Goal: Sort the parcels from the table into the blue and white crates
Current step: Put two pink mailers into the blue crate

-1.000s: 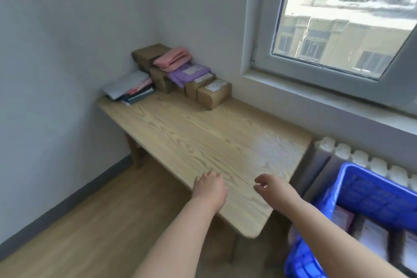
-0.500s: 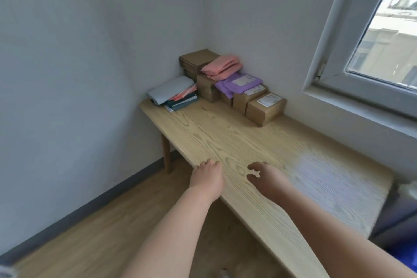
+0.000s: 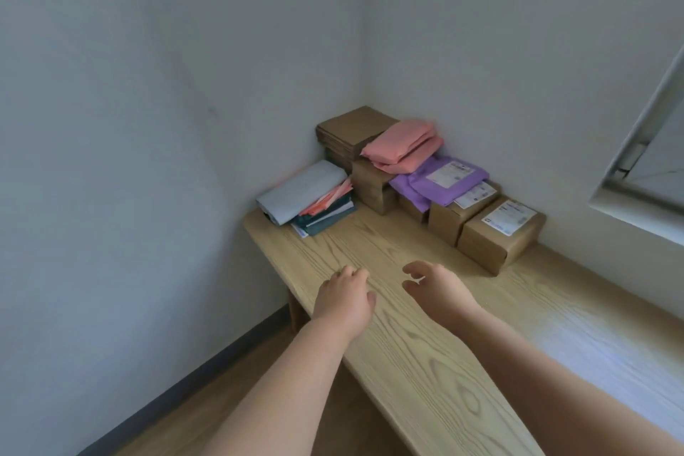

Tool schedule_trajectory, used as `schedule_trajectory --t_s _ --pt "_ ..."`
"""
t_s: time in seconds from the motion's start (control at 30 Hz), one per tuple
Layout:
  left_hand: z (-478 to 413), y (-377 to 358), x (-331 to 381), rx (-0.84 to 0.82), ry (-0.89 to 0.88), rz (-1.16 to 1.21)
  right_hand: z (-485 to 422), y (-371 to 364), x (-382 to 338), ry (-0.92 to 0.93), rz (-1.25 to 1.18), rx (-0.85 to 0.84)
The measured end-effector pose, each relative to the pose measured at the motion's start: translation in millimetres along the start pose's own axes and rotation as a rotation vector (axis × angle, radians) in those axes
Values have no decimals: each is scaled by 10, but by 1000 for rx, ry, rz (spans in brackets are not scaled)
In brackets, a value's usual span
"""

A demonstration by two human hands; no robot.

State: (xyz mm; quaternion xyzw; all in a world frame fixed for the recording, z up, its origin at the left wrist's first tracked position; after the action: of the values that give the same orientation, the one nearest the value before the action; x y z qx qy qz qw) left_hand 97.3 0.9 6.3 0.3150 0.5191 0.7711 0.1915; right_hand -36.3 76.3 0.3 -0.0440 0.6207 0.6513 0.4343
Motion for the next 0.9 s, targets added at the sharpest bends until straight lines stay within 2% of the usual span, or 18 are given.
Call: schedule_trajectory --t_s 0.17,0.43,0.6,0.63,0.9 --pt "-747 319 -432 -3 -43 30 -758 -3 -325 -29 -18 50" --pt "-1877 749 -903 -59 -178 19 -1595 -24 -580 -267 -173 165" --pt "-2396 977 -903 -59 -237 55 -1803 72 -573 -356 -237 215" --pt "-2719 982 -760 -64 -297 50 -1965 186 -431 -402 -253 256" --pt "-3509 1257 -410 -6 -360 20 -2621 762 -227 -435 -466 391"
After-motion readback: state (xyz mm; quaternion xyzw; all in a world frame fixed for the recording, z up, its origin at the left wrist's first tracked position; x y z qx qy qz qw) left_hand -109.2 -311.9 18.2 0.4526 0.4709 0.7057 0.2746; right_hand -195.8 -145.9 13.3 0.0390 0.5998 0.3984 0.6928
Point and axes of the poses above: each hand's wrist, its own z-axis away from the middle knuckle, its own y-axis out of the back of the hand, x = y × z, the point moved 10 cm from there along -z, towards the middle knuckle, and after that the axes turned 4 degrees about -x, right-handed, at the moved point
